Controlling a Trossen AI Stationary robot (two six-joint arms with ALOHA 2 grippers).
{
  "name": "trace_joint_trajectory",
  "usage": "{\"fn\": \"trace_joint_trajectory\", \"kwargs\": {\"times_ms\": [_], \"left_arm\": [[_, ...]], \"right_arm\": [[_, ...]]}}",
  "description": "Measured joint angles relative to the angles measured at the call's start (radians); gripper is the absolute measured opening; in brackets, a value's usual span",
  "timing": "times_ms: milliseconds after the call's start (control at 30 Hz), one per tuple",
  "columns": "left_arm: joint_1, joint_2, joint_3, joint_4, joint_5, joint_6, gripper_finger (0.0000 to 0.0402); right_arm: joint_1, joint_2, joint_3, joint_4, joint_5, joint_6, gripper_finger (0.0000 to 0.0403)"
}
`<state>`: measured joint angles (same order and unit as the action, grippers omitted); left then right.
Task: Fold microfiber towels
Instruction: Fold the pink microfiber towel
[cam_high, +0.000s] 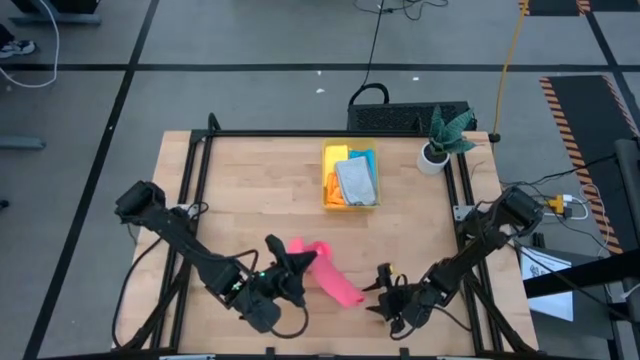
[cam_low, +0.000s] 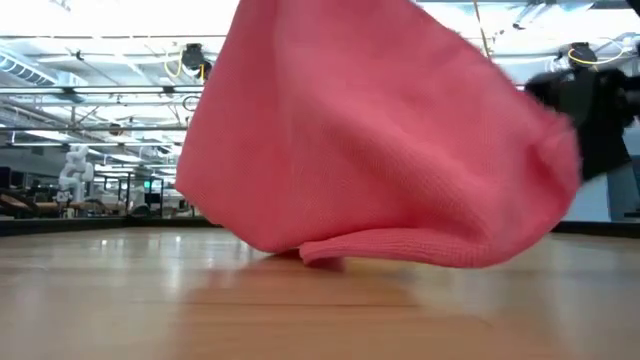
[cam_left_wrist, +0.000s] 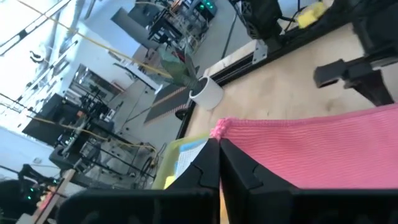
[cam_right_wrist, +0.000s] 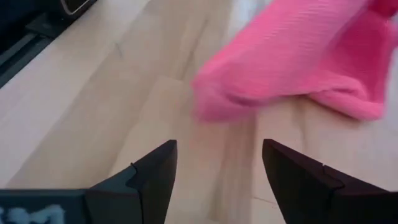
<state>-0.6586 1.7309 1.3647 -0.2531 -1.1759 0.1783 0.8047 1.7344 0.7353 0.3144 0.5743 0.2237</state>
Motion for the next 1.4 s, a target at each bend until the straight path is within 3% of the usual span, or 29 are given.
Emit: {"fn": "trace_joint_trajectory", "kwargs": {"times_ms": [267, 567, 667, 967, 1067, 1200, 1400], "left_arm": [[0.026, 0.0, 0.0, -0.043, 0.004, -0.042, 0.0003], [0.025, 0.0, 0.0, -0.043, 0.004, -0.043, 0.0005], [0.025, 0.0, 0.0, -0.043, 0.004, -0.045, 0.0005], [-0.02, -0.012, 0.0, -0.029, -0.001, -0.042, 0.0005], [-0.043, -0.035, 0.0, 0.021, -0.016, -0.006, 0.0008], [-0.096, -0.072, 0.0, 0.121, -0.023, 0.077, 0.0004], [-0.204, -0.127, 0.0, 0.179, -0.023, 0.117, 0.0003]], "right_arm": [[-0.001, 0.1, 0.0, 0.107, 0.017, 0.134, 0.0232], [-0.011, 0.1, 0.0, 0.191, 0.221, 0.226, 0.0198], [-0.017, 0.101, 0.0, 0.171, 0.289, 0.243, 0.0167], [-0.018, 0.047, -0.002, 0.048, 0.295, 0.149, 0.0015], [-0.018, -0.056, -0.002, 0.061, 0.347, 0.023, 0.001], [-0.013, -0.234, -0.001, 0.073, 0.301, -0.115, 0.0004], [0.03, -0.453, 0.0, 0.07, 0.039, -0.143, 0.0003]]}}
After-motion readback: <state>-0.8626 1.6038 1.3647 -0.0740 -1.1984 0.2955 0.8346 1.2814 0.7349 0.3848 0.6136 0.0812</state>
